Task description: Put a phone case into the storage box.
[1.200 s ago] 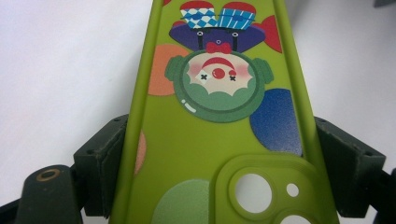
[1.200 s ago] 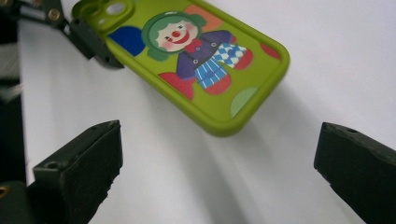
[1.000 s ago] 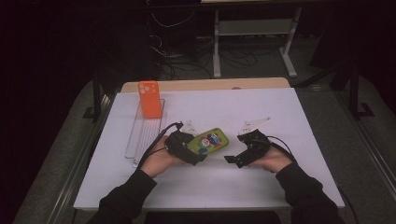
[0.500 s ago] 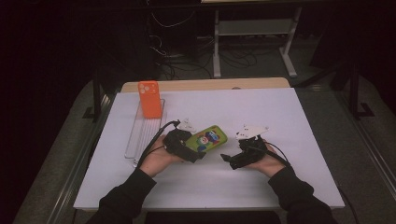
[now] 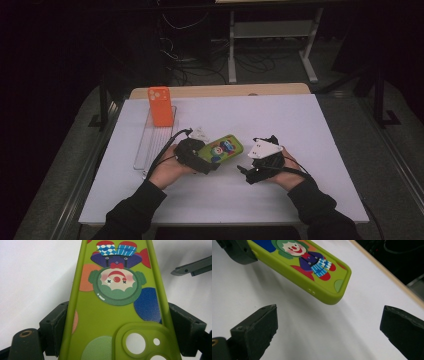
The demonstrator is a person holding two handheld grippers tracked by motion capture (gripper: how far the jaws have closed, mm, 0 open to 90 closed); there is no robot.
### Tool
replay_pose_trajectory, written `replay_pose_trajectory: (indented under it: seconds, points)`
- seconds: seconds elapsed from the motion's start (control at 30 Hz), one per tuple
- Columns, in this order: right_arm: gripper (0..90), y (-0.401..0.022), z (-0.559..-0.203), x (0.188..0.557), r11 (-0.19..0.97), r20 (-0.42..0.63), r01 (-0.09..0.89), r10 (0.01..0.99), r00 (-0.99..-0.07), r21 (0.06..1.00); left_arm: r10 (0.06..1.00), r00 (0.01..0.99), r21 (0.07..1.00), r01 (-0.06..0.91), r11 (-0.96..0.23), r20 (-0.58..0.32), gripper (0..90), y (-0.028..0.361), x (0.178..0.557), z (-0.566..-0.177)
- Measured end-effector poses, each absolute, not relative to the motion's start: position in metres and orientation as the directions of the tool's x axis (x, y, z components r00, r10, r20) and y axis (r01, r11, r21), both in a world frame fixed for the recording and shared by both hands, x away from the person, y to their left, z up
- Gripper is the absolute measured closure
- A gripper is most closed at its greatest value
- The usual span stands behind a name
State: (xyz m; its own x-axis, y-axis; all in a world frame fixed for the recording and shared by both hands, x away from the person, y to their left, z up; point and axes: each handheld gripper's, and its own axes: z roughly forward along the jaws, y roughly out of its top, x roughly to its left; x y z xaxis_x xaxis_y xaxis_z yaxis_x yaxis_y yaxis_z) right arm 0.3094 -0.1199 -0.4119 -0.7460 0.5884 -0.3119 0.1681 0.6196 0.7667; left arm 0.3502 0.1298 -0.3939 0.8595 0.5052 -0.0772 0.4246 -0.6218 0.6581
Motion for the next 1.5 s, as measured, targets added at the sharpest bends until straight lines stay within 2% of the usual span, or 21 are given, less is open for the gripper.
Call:
replay_pose_trajectory:
  seconds: [0.07, 0.23, 0.33, 0.43, 0.63, 0.67, 0.8, 0.87, 1.03, 1.1, 1.4, 1.5]
  points:
    - [0.7, -0.118, -0.412, 0.308, 0.653, -0.371, 0.126, 0.567, -0.736, 0.747, 0.502, 0.862, 0.656, 0.423, -0.625, -0.078, 15.5, 0.129, 0.350, -0.394]
    - [0.7, -0.115, -0.411, 0.303, 0.686, -0.444, 0.066, 0.538, -0.717, 0.724, 0.487, 0.871, 0.644, 0.408, -0.648, -0.061, 15.5, 0.130, 0.351, -0.393]
    - [0.8, -0.112, -0.412, 0.301, 0.716, -0.496, 0.029, 0.512, -0.702, 0.697, 0.502, 0.861, 0.660, 0.424, -0.620, -0.081, 15.5, 0.128, 0.349, -0.394]
    - [0.7, -0.110, -0.414, 0.299, 0.763, -0.577, -0.030, 0.462, -0.674, 0.646, 0.506, 0.859, 0.664, 0.427, -0.614, -0.084, 15.5, 0.128, 0.349, -0.395]
    - [0.7, -0.104, -0.421, 0.294, 0.802, -0.658, -0.083, 0.421, -0.624, 0.592, 0.502, 0.861, 0.659, 0.424, -0.622, -0.080, 15.5, 0.128, 0.349, -0.394]
    - [0.8, -0.106, -0.418, 0.295, 0.842, -0.712, -0.131, 0.348, -0.610, 0.523, 0.502, 0.861, 0.658, 0.424, -0.622, -0.079, 15.5, 0.128, 0.350, -0.394]
    - [0.8, -0.102, -0.421, 0.293, 0.846, -0.751, -0.158, 0.347, -0.561, 0.509, 0.507, 0.856, 0.656, 0.438, -0.615, -0.097, 15.6, 0.127, 0.349, -0.394]
    - [0.8, -0.102, -0.422, 0.293, 0.866, -0.777, -0.181, 0.303, -0.551, 0.466, 0.513, 0.853, 0.659, 0.443, -0.608, -0.101, 15.6, 0.126, 0.349, -0.394]
    - [0.8, -0.100, -0.425, 0.290, 0.881, -0.820, -0.211, 0.273, -0.503, 0.423, 0.491, 0.868, 0.640, 0.421, -0.643, -0.077, 15.5, 0.128, 0.352, -0.392]
    - [0.8, -0.099, -0.425, 0.289, 0.893, -0.846, -0.232, 0.241, -0.476, 0.385, 0.502, 0.860, 0.652, 0.435, -0.621, -0.096, 15.6, 0.126, 0.351, -0.392]
    - [1.1, -0.089, -0.430, 0.283, 0.900, -0.884, -0.269, 0.214, -0.415, 0.344, 0.485, 0.869, 0.649, 0.426, -0.631, -0.098, 15.5, 0.121, 0.352, -0.389]
    - [3.7, -0.087, -0.432, 0.281, 0.900, -0.890, -0.276, 0.211, -0.404, 0.338, 0.478, 0.872, 0.646, 0.425, -0.634, -0.106, 15.5, 0.119, 0.351, -0.389]
